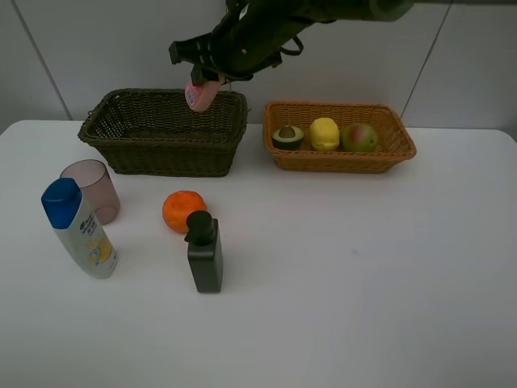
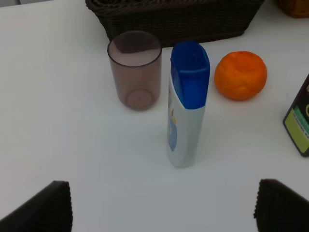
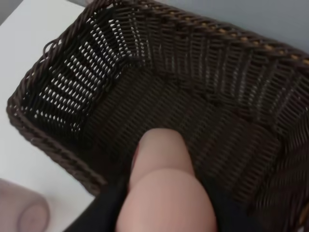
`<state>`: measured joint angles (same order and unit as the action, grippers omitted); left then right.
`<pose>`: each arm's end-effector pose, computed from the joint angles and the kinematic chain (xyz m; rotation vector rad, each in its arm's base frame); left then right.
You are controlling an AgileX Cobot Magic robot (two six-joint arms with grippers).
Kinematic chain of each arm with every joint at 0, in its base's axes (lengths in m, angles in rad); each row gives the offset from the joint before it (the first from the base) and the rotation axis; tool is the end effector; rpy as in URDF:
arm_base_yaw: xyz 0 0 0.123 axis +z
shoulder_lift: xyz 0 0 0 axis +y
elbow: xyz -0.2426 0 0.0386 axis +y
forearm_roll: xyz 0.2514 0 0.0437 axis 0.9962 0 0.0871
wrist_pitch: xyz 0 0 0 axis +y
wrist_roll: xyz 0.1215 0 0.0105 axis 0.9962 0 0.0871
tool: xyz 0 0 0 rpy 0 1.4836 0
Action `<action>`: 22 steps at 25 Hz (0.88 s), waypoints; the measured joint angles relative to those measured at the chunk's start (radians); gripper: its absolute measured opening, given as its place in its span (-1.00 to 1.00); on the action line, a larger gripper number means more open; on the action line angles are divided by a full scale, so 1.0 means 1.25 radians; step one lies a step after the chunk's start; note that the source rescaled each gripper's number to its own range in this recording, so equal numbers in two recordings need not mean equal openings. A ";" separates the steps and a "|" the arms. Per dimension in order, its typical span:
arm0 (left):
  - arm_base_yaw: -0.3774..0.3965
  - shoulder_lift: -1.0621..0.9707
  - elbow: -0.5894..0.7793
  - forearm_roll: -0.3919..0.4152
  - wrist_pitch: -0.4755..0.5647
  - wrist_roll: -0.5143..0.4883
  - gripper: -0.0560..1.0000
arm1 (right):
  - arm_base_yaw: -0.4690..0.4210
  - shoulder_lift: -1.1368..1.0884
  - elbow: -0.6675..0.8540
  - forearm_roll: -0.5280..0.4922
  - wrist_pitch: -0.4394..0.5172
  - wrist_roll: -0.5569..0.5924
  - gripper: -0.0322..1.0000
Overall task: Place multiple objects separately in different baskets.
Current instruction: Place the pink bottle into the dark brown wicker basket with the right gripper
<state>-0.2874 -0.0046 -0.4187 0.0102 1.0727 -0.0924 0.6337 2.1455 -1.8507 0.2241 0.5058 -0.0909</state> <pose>0.0690 -0.0192 0.2385 0.2083 2.1301 -0.2107 0.4032 0.3126 0.1960 -0.6613 2.2247 0.5055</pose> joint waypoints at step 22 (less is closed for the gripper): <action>0.000 0.000 0.000 0.000 0.000 0.000 0.99 | 0.000 0.183 -0.142 -0.021 -0.073 -0.023 -0.94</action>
<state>-0.2874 -0.0046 -0.4187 0.0102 1.0727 -0.0924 0.6337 2.3738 -2.0285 0.1978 0.4146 -0.1201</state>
